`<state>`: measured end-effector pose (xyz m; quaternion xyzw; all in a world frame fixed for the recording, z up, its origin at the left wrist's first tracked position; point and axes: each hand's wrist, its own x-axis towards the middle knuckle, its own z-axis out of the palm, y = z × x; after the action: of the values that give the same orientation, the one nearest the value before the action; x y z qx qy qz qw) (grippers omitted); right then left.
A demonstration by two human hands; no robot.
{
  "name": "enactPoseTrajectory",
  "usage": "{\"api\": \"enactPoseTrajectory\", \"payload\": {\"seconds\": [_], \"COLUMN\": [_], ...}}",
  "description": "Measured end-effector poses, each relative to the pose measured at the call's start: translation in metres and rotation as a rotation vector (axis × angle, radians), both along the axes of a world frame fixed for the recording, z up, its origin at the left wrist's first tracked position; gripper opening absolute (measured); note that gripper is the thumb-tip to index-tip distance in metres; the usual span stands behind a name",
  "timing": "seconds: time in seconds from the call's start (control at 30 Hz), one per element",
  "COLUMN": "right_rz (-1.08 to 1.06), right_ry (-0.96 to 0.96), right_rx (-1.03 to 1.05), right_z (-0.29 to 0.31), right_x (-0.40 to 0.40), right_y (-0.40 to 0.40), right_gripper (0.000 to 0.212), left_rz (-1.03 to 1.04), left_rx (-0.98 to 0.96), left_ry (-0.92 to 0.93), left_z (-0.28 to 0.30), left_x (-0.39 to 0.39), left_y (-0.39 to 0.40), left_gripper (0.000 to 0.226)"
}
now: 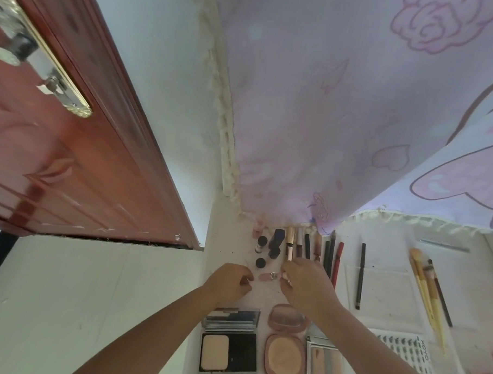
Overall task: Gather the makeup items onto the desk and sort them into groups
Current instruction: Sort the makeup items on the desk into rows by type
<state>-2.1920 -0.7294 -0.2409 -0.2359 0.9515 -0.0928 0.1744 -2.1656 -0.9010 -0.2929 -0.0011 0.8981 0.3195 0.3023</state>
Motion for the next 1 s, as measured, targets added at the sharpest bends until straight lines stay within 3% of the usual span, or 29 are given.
{"api": "enactPoseTrajectory", "payload": {"seconds": [0.5,0.77,1.0], "right_rz": [-0.008,-0.058,-0.086], "right_ry": [-0.032,-0.085,-0.090], "right_rx": [0.077,0.075,0.008], "right_z": [-0.008,-0.007,0.003], "right_x": [-0.012,-0.018,-0.013], "right_y": [-0.005,0.000,0.040], "right_gripper": [0.027,0.034,0.034], "left_rz": [-0.047,-0.082,0.034], "left_rx": [-0.303,-0.331,-0.308], "left_ry": [0.249,0.241,0.453], "left_z": [-0.005,0.000,0.028], "left_x": [0.011,0.008,0.010], "left_y": [-0.023,-0.021,-0.002], "left_gripper": [0.041,0.038,0.038]}}
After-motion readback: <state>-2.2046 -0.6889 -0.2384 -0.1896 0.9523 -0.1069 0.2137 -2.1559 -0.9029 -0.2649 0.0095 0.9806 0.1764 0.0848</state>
